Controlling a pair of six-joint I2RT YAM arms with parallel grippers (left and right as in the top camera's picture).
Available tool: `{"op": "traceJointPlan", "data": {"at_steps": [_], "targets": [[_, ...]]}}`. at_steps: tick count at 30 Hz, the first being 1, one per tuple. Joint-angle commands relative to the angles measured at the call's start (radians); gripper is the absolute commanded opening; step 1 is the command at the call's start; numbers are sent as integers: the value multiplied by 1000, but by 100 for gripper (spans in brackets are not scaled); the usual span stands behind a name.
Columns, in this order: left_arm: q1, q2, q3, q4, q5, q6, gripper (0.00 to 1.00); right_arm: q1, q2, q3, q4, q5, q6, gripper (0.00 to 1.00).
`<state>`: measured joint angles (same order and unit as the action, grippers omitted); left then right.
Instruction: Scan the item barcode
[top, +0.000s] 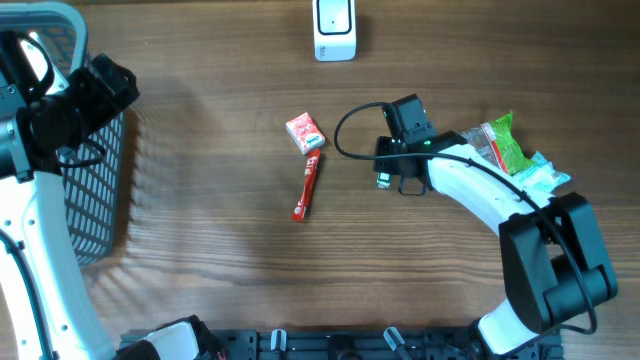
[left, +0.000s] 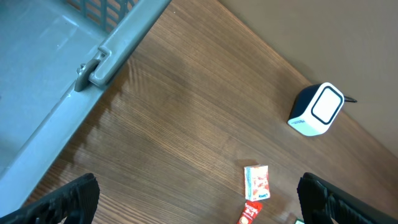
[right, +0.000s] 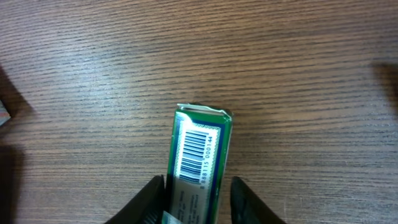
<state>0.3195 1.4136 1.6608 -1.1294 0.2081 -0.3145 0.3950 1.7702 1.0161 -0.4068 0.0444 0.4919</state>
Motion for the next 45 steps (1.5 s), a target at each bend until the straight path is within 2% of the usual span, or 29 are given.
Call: {"op": "traceJointPlan", "data": {"at_steps": [1,6,11,17,26,36,38,41,45], "targets": [[-3,-1,8,2,12,19,100,0,24,-22,6,-11,5,36],[-3,-1,8,2,12,19,100,0,25,-56,51,-11,5,40],[-3,-1,8,2,12,19,100,0,26,-60,65,-7,-13,36],[-3,-1,8,2,12,19,100,0,25,-55,80,15,-306,30],[-3,-1,8,2,12,19,100,0,25,-48,142,99,-356,25],[-3,-1,8,2,12,19,100,0,26,-48,230,184,-391,25],[-3,-1,8,2,12,19,100,0,26,-48,220,183,-391,26],[-3,-1,8,2,12,19,100,0,26,-48,186,180,-391,34],[-3,-1,8,2,12,19,100,0,26,-48,183,180,-392,40]]}}
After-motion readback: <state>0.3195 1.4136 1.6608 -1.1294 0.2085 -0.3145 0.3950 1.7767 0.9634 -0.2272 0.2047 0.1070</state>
